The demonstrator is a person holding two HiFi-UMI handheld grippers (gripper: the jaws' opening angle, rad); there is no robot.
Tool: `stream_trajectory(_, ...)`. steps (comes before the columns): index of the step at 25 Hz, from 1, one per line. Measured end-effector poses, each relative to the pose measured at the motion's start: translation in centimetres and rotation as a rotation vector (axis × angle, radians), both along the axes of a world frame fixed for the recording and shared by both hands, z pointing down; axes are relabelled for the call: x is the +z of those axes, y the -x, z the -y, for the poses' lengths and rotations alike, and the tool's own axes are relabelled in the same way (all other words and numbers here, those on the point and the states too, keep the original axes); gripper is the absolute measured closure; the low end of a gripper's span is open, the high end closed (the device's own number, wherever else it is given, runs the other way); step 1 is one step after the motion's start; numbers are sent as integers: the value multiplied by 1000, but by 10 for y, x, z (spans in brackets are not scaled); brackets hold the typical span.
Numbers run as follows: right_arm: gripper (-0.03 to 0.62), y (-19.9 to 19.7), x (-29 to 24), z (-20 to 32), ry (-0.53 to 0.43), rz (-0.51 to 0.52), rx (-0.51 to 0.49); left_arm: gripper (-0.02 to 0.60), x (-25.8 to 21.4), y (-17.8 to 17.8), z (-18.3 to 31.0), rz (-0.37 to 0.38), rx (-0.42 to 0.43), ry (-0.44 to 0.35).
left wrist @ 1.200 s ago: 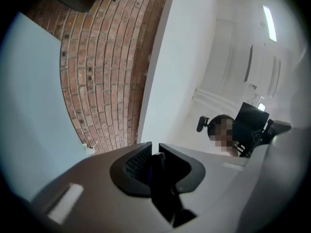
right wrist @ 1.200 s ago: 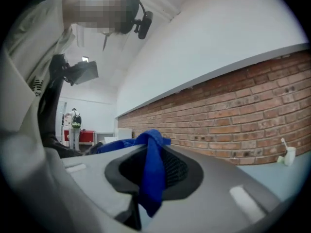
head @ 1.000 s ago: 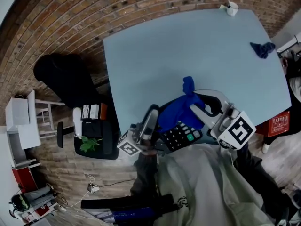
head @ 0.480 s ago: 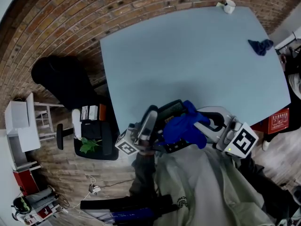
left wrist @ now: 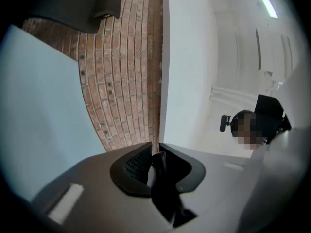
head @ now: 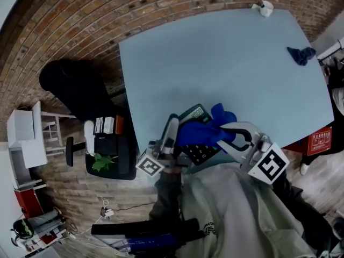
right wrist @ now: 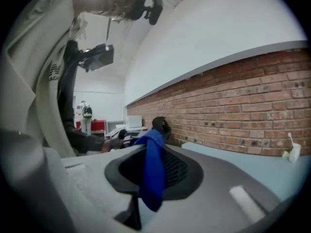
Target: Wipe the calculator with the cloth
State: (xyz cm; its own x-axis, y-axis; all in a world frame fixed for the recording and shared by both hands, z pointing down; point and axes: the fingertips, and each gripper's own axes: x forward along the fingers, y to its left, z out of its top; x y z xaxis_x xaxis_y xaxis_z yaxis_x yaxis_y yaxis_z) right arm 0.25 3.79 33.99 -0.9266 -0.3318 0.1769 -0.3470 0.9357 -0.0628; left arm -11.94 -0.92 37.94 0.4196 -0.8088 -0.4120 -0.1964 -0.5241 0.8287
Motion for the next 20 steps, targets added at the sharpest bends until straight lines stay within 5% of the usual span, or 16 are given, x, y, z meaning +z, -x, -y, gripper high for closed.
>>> stream_trajectory(4,522,30,20,-58,-209,-277,-240,538,10,-1,5,73,-33,48)
stream_trajectory(8,522,55,20,-48,-396,-363,-216,538,2,-31,5,67,45,24)
stream_trajectory(14,522,17,23,17,-306,-364,-34,538,1,-19,3,69,20,22)
stream_trajectory(20,522,17,37,-31,-210,-374,-149,537,6,7,6,90,-63,34)
